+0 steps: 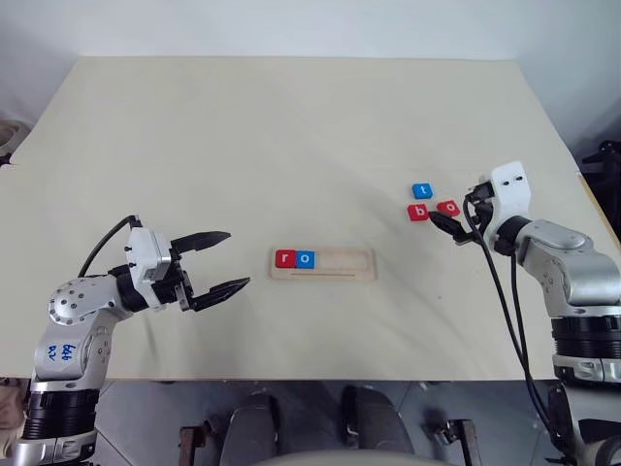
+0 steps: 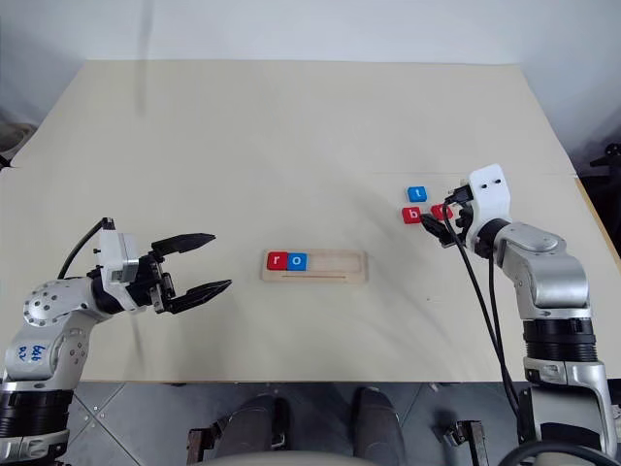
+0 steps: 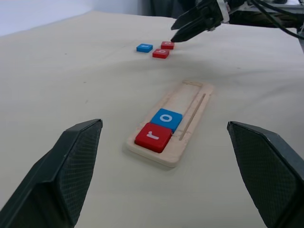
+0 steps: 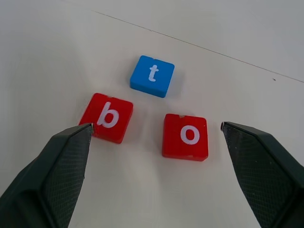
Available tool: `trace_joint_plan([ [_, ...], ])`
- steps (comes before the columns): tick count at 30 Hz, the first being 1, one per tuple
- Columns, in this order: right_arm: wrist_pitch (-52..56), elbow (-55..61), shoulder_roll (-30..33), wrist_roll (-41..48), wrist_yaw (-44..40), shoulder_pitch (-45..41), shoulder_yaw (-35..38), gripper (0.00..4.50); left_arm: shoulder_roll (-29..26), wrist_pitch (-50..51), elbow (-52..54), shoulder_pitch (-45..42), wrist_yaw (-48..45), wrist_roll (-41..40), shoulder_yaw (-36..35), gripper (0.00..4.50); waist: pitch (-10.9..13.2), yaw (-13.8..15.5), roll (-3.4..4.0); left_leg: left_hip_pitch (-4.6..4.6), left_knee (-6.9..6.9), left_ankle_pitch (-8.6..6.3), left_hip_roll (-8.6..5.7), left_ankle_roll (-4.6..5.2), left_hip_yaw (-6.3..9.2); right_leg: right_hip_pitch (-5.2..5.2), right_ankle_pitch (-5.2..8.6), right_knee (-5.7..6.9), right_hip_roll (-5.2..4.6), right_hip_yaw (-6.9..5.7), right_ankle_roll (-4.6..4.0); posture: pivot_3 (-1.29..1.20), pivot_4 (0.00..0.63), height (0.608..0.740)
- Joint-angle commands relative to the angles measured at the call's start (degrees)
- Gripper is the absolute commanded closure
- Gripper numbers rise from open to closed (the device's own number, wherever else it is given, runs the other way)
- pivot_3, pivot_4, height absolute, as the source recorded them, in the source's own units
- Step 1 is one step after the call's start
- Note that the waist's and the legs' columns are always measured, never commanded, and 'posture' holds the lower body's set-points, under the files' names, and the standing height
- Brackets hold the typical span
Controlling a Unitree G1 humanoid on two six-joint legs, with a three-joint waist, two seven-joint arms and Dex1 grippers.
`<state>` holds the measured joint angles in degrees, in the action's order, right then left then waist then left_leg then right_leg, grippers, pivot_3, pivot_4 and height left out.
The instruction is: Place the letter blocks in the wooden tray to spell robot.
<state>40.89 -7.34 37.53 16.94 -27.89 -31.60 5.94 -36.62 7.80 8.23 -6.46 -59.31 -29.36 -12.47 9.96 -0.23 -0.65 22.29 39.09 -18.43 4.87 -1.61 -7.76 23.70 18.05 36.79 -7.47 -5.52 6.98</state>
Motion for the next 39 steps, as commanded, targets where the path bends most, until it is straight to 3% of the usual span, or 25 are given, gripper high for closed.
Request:
trace_joint_plan([
  [1,1.01,0.19,-0.88,-0.23,1.05,-1.99,1.03,0.00,0.20,0.30,2.64,0.45,0.98,-1.52,-1.12,0.03,0.00,-0.03,0.00,0.00,0.00,0.00,0.00,0.00,-0.01,0.00,0.00,0.00,0.00,0.00,0.00,0.00,0.150,0.740],
  [12,3.52,4.00,-2.71,-0.34,0.23,-2.82,-0.24,0.00,0.13,1.79,2.96,0.36,1.05,-2.39,-0.84,0.03,0.00,-0.04,0.01,0.00,-0.01,0.00,0.01,0.00,0.00,0.02,0.00,0.02,0.02,0.00,0.00,0.00,0.150,0.740],
  [21,8.25,7.71,-11.12,-2.08,8.09,-2.63,-2.06,0.00,0.32,1.25,3.34,0.36,1.64,-1.98,-0.79,0.03,0.00,-0.42,0.01,0.01,-0.03,0.00,0.02,0.00,0.00,0.06,0.00,0.05,0.02,0.00,-0.01,0.00,0.150,0.740],
  [29,7.34,3.50,-15.12,-4.64,13.54,-4.01,-1.61,0.00,-0.22,1.49,4.65,1.31,2.34,-2.09,-1.45,0.03,0.00,-0.92,0.01,0.02,-0.04,0.00,0.02,-0.01,0.00,0.06,0.00,0.05,0.02,0.00,-0.01,0.00,0.150,0.740],
  [32,7.26,1.63,-16.11,-4.73,14.65,-5.12,-0.84,0.61,-0.35,1.53,4.99,1.39,2.53,-2.14,-1.55,0.00,0.00,-1.36,0.01,0.02,-0.08,0.00,0.02,0.00,0.01,0.07,0.01,0.06,0.02,0.00,-0.02,0.00,0.150,0.740],
  [39,7.55,0.53,-16.92,-4.56,14.53,-5.70,-0.79,3.00,-0.28,1.37,5.39,1.41,2.93,-2.16,-1.72,0.00,0.00,-1.43,0.01,0.02,-0.10,0.00,0.02,-0.01,0.01,0.07,0.01,0.04,0.02,0.00,-0.02,0.00,0.150,0.740],
])
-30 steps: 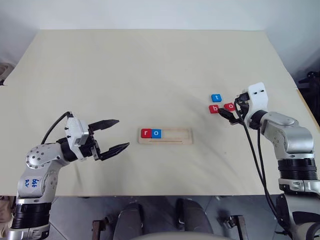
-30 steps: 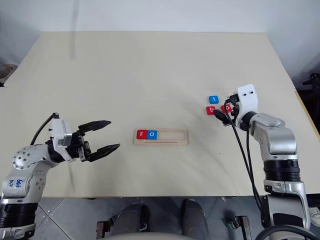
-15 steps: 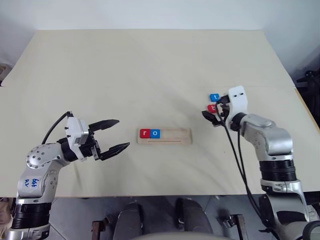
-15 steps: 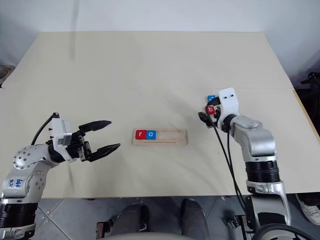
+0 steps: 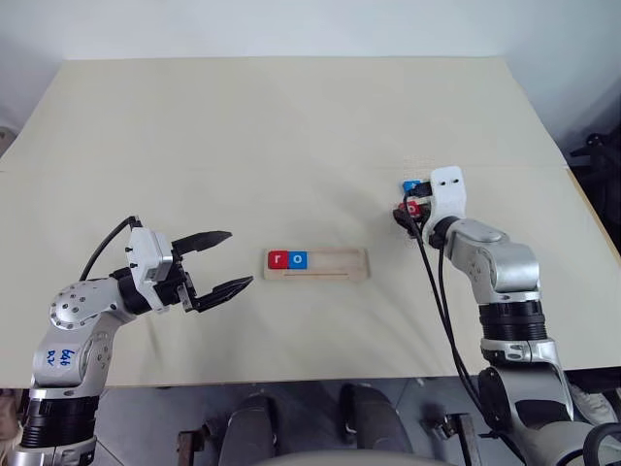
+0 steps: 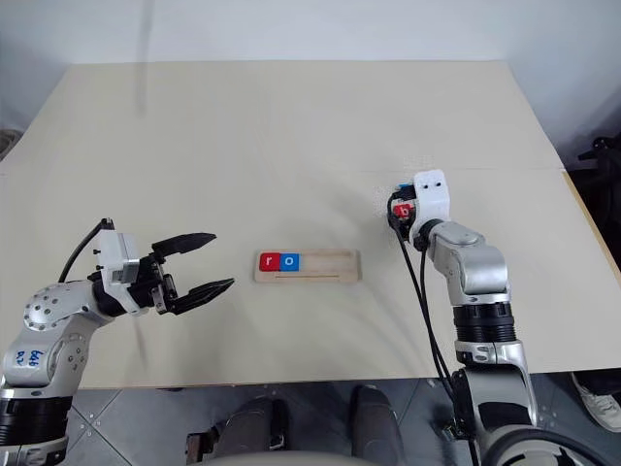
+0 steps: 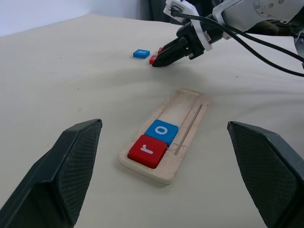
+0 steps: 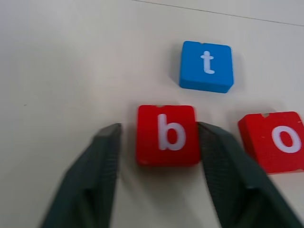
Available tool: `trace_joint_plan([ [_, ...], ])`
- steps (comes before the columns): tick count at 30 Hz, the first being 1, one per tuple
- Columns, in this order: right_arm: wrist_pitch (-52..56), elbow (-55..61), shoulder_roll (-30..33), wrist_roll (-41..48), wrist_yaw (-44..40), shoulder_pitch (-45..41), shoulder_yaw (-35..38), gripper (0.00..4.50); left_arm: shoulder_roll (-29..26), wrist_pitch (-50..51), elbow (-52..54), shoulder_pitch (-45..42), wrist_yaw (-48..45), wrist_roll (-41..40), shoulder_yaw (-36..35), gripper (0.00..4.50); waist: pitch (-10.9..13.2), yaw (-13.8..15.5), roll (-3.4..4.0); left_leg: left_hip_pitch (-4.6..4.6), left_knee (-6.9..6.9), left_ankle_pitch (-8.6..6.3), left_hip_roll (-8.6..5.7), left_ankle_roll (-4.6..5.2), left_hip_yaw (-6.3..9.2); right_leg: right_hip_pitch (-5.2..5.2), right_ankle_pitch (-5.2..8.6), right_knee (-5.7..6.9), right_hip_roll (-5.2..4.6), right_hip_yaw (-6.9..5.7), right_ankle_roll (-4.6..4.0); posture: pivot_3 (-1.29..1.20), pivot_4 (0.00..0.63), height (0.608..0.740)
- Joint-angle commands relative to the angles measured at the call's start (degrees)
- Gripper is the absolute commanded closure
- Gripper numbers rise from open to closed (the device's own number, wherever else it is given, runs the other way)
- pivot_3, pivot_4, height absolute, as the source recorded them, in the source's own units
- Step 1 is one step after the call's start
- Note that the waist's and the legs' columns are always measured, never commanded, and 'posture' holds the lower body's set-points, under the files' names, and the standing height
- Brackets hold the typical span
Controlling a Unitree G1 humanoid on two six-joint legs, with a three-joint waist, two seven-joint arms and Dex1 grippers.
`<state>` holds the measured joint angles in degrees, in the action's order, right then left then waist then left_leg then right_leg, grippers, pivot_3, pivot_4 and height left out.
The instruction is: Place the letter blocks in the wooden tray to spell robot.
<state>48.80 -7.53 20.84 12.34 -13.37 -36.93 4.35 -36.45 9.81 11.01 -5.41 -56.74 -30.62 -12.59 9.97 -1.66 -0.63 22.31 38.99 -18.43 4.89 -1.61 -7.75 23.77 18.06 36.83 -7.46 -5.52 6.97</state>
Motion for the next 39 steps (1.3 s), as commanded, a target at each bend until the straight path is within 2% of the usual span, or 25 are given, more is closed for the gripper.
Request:
trace_joint_plan([
  [1,-0.18,1.05,-0.20,0.00,-0.10,-0.21,0.68,3.04,-0.44,-0.67,2.61,0.34,0.38,-0.89,-1.58,0.00,0.00,-0.01,0.00,0.00,0.00,0.00,0.00,0.00,0.00,0.00,0.00,0.00,0.00,0.00,0.00,0.00,0.150,0.740],
  [7,4.13,7.88,1.48,0.63,0.49,2.01,2.81,3.04,-0.06,-1.03,1.54,-1.02,-0.42,-0.71,-0.12,0.00,0.00,0.09,0.00,0.01,-0.01,0.00,0.00,0.00,0.00,0.01,0.00,-0.01,0.00,0.00,0.00,0.00,0.150,0.740],
  [13,19.09,27.94,2.63,3.65,1.64,10.57,8.47,3.04,0.29,-1.52,-1.93,-4.20,-3.14,-0.34,2.05,0.00,0.01,0.27,0.01,0.08,-0.02,-0.01,-0.01,0.00,0.03,0.01,0.00,-0.09,-0.01,-0.03,0.01,0.00,0.150,0.740],
  [19,30.14,43.40,-3.26,4.72,4.84,18.87,11.04,3.04,0.54,-2.16,-5.47,-7.23,-5.85,0.23,4.11,0.00,0.00,-0.10,0.01,0.04,-0.07,-0.01,0.00,0.01,0.05,0.03,0.01,-0.08,0.02,-0.05,-0.01,0.00,0.150,0.740],
  [24,30.94,46.18,-8.14,4.52,6.29,21.79,10.54,3.04,0.47,-2.09,-7.02,-8.91,-7.03,0.34,4.94,0.00,0.00,0.01,0.01,0.06,-0.10,-0.01,-0.01,0.01,0.07,0.04,0.02,-0.10,0.02,-0.05,-0.04,0.00,0.150,0.740],
  [27,31.51,45.52,-8.34,5.70,4.78,21.69,9.82,2.03,0.38,-2.09,-7.42,-9.41,-7.38,0.44,5.02,0.00,0.00,0.06,0.00,0.07,-0.10,-0.02,-0.01,0.02,0.07,0.03,0.02,-0.13,0.02,-0.06,-0.03,0.00,0.150,0.740],
  [31,31.19,43.35,-2.72,7.90,-0.11,19.89,10.03,0.65,0.14,-1.94,-7.36,-9.48,-7.59,0.40,4.69,0.00,0.00,0.04,0.00,0.07,-0.10,-0.02,-0.01,0.03,0.08,0.02,0.02,-0.18,0.02,-0.06,-0.03,0.00,0.150,0.740],
  [33,28.05,40.55,3.77,9.40,-5.46,18.96,9.81,0.02,-0.18,-2.01,-6.91,-8.90,-8.10,0.31,4.62,0.00,0.01,0.06,0.01,0.07,-0.10,-0.03,-0.02,0.05,0.08,0.02,0.01,-0.23,0.02,-0.06,-0.03,0.00,0.150,0.740],
  [37,13.84,31.42,21.00,10.84,-23.75,18.83,5.33,0.02,-0.98,-2.58,-6.21,-7.96,-10.24,0.41,5.08,0.00,0.02,0.07,0.01,0.06,-0.15,-0.06,-0.03,0.09,0.07,0.00,0.01,-0.46,0.02,-0.08,-0.02,0.00,0.150,0.740],
  [39,3.68,25.82,26.60,10.22,-33.19,18.87,2.61,0.02,-1.25,-3.00,-6.23,-8.02,-11.47,0.55,5.46,0.00,0.03,0.10,-0.01,0.05,-0.23,-0.06,-0.02,0.10,0.07,-0.02,0.01,-0.61,0.03,-0.10,-0.01,0.00,0.150,0.740],
])
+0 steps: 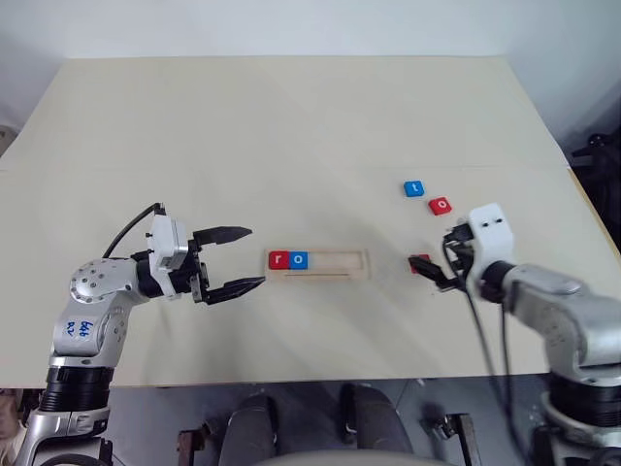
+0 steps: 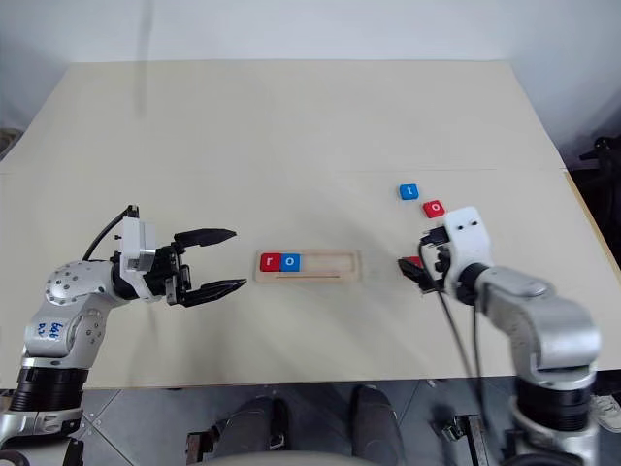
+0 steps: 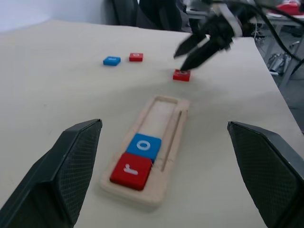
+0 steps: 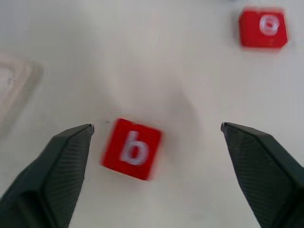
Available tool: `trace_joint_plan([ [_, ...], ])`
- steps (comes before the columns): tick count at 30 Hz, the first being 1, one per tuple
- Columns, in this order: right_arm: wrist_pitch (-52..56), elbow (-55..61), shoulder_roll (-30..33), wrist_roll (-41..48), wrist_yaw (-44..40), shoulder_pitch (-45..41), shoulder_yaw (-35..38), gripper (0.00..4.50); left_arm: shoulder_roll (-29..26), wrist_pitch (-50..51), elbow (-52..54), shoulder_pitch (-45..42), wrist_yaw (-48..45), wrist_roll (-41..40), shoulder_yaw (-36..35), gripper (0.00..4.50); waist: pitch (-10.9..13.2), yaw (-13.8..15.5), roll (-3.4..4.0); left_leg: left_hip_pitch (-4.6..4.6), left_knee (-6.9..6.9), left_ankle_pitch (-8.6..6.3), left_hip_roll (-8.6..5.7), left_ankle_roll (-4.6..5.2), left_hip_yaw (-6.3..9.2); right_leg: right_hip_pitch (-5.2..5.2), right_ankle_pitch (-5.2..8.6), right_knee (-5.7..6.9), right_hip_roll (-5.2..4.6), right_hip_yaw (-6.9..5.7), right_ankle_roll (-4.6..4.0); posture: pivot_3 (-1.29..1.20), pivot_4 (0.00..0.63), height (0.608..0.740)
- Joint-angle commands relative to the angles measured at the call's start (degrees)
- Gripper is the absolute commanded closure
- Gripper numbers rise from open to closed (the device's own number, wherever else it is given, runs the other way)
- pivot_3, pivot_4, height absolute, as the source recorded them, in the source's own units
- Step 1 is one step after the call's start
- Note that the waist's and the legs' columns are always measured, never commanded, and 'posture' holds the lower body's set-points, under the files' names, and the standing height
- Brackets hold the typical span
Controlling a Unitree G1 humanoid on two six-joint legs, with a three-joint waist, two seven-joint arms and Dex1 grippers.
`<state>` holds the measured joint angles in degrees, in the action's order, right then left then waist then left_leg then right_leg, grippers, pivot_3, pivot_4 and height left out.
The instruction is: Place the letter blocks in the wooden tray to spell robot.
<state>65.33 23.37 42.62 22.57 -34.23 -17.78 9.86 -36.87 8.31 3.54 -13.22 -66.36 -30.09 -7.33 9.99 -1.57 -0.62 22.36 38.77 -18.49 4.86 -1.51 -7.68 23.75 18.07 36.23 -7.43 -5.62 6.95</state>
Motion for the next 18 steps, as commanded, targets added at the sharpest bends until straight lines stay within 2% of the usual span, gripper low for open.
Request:
trace_joint_plan([
  [1,-18.82,-8.05,7.15,-0.82,-17.49,-0.42,-4.67,0.02,-1.01,-1.71,1.32,-0.25,-2.51,0.20,0.53,0.00,0.01,0.01,-0.02,-0.02,0.01,0.00,0.00,0.00,0.01,-0.02,0.00,-0.03,0.00,-0.01,0.00,0.00,0.150,0.740],
  [3,-32.18,-15.74,10.72,-3.27,-28.31,-1.83,-8.76,0.02,-1.10,-1.83,1.73,-0.58,-3.63,0.19,1.26,0.00,0.02,0.01,-0.03,-0.06,0.02,0.00,0.00,-0.01,0.00,-0.08,-0.02,-0.07,0.00,-0.01,0.03,0.00,0.150,0.740],
  [6,-46.71,-26.99,11.87,-6.56,-38.17,-6.08,-13.04,0.02,-0.98,-1.73,2.24,-1.09,-4.42,0.01,1.97,0.00,0.02,-0.14,-0.04,-0.06,0.07,0.01,0.00,-0.01,-0.08,-0.11,-0.08,-0.16,-0.01,0.01,0.15,0.00,0.150,0.740],
  [11,-59.95,-45.58,9.24,-13.46,-45.06,-16.71,-19.56,0.02,-0.62,-1.62,3.10,-1.24,-4.09,0.35,2.63,0.00,0.05,-0.06,-0.01,-0.07,0.21,0.02,0.01,-0.03,-0.15,-0.11,-0.11,-0.13,-0.03,0.04,0.18,0.00,0.150,0.740],
  [16,-66.24,-56.52,4.93,-16.73,-47.00,-23.01,-21.70,0.02,-0.01,-1.56,4.08,-0.76,-2.05,0.44,2.18,0.00,0.06,-0.05,0.00,-0.06,0.24,0.02,0.02,-0.04,-0.17,-0.10,-0.11,-0.12,-0.03,0.05,0.18,0.00,0.150,0.740],
  [18,-66.97,-58.82,4.17,-17.50,-48.38,-23.91,-22.28,0.40,-0.03,-1.37,4.73,-0.18,-1.58,0.37,2.06,0.00,0.05,-0.05,0.00,-0.06,0.26,0.02,0.01,-0.04,-0.19,-0.11,-0.11,-0.10,-0.04,0.05,0.19,0.00,0.150,0.740],
])
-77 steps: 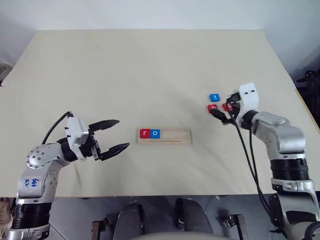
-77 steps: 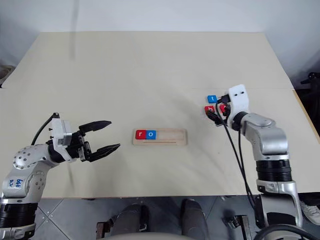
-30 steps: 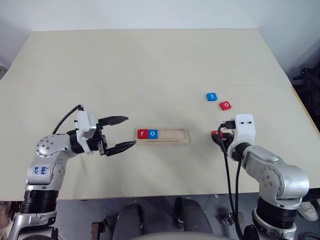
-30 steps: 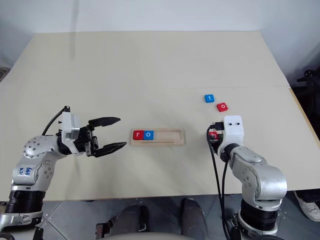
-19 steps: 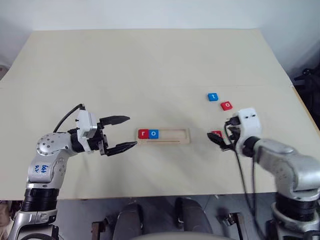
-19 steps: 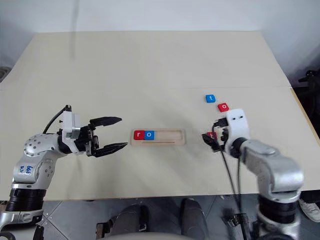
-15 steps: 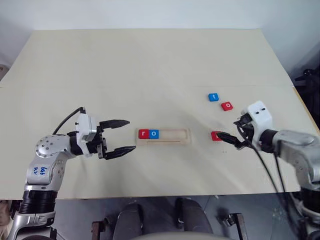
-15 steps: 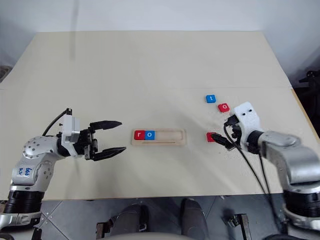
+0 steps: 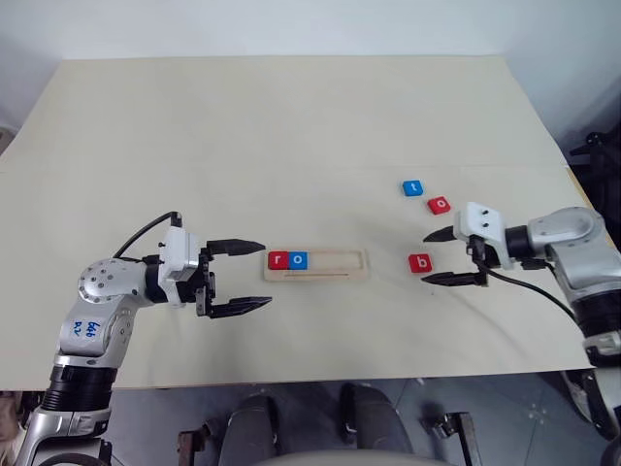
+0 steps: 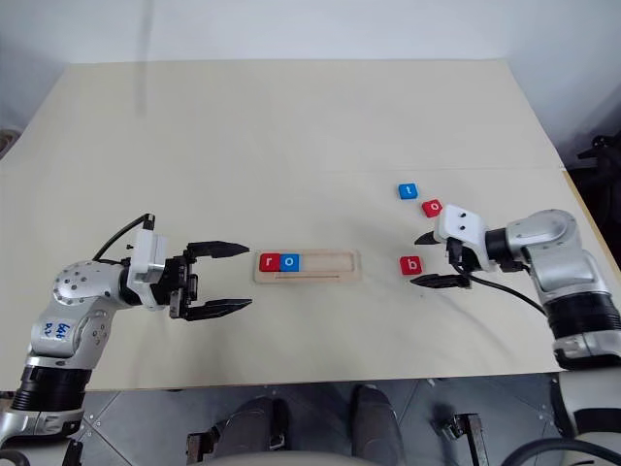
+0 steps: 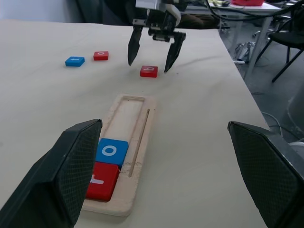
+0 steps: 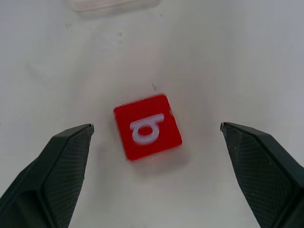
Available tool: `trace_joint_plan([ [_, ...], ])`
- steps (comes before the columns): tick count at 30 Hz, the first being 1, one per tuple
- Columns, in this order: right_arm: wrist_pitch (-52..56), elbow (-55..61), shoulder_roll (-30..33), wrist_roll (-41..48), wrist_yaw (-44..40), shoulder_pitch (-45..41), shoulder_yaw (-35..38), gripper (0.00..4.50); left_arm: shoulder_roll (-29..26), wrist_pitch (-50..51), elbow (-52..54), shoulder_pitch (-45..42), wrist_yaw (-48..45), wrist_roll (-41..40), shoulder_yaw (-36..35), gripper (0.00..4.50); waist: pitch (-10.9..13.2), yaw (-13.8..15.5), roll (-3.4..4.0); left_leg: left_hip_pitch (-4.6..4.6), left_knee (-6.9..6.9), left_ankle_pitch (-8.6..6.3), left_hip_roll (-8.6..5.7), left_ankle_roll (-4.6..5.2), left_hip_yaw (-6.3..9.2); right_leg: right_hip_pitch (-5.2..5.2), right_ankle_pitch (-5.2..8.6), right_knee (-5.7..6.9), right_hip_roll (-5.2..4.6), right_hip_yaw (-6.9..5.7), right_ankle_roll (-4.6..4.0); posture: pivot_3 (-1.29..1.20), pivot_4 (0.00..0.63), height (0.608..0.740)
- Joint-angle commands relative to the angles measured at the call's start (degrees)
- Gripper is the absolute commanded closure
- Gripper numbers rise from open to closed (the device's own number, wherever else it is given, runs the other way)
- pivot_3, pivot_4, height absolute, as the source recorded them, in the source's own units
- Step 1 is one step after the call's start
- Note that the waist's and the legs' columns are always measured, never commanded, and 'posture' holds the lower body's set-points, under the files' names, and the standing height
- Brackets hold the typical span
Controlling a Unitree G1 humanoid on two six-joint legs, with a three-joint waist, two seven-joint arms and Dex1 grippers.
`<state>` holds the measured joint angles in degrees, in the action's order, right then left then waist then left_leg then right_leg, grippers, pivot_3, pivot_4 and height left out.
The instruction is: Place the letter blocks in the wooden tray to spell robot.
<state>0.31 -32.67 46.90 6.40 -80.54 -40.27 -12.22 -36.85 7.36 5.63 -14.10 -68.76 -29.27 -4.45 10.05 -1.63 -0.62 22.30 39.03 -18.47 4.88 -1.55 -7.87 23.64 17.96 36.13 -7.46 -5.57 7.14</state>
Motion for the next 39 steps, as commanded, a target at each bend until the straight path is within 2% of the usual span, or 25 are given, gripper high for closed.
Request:
trace_joint_plan([
  [1,-2.02,-3.43,-0.27,-1.60,-3.09,-1.50,-0.58,0.58,-0.15,-0.42,2.96,1.13,0.96,-0.49,-0.95,0.00,0.00,0.00,0.00,-0.01,0.01,0.00,0.00,0.00,0.00,-0.01,0.00,0.03,0.00,0.01,0.01,0.00,0.150,0.740],
  [7,-4.02,-4.79,-0.89,-2.35,-4.70,-2.21,-0.60,2.58,-0.51,-0.32,3.58,2.18,2.26,-0.72,-1.88,0.00,0.00,0.08,0.00,-0.02,0.06,0.00,0.00,0.00,0.01,-0.01,0.00,0.31,-0.02,0.01,0.01,0.00,0.150,0.740],
  [9,-3.54,-3.46,-1.13,-2.35,-5.09,-2.87,-0.61,3.03,-0.56,-0.37,3.55,2.45,2.75,-0.74,-2.22,0.00,0.00,0.05,0.00,-0.03,0.06,0.00,0.00,0.00,0.00,-0.02,0.00,0.33,-0.02,0.01,0.01,0.00,0.150,0.740],
  [15,11.19,11.33,-5.05,1.75,-5.46,-4.71,-1.18,3.03,-0.63,-0.40,4.03,4.80,3.94,-0.67,-3.61,0.00,0.04,-0.24,0.08,-0.04,0.06,0.00,0.02,-0.01,-0.03,0.06,0.00,0.44,0.00,0.08,0.00,0.00,0.150,0.740],
  [22,28.84,23.64,-13.62,1.40,0.33,-9.21,-5.95,3.03,-0.81,-0.31,5.01,7.80,4.85,-0.58,-4.80,0.00,0.05,0.22,0.10,-0.01,0.06,0.00,0.03,-0.02,-0.01,0.10,0.00,0.51,-0.01,0.09,-0.02,0.00,0.150,0.740],
  [27,30.82,24.74,-17.65,0.02,3.17,-10.56,-9.01,3.03,-0.72,0.05,6.22,8.80,5.76,-0.70,-4.90,0.00,0.05,0.38,0.10,0.08,0.08,-0.02,-0.01,0.01,0.01,0.10,-0.01,0.42,-0.05,0.06,-0.01,0.00,0.150,0.740],
  [39,28.27,19.93,-21.31,-3.33,7.78,-12.15,-11.84,3.03,-0.94,0.79,8.88,11.12,7.87,-1.07,-6.14,0.00,0.05,-0.11,0.10,0.06,0.04,-0.02,0.00,0.01,-0.01,0.15,-0.01,0.48,-0.03,0.06,-0.01,0.00,0.150,0.740],
])
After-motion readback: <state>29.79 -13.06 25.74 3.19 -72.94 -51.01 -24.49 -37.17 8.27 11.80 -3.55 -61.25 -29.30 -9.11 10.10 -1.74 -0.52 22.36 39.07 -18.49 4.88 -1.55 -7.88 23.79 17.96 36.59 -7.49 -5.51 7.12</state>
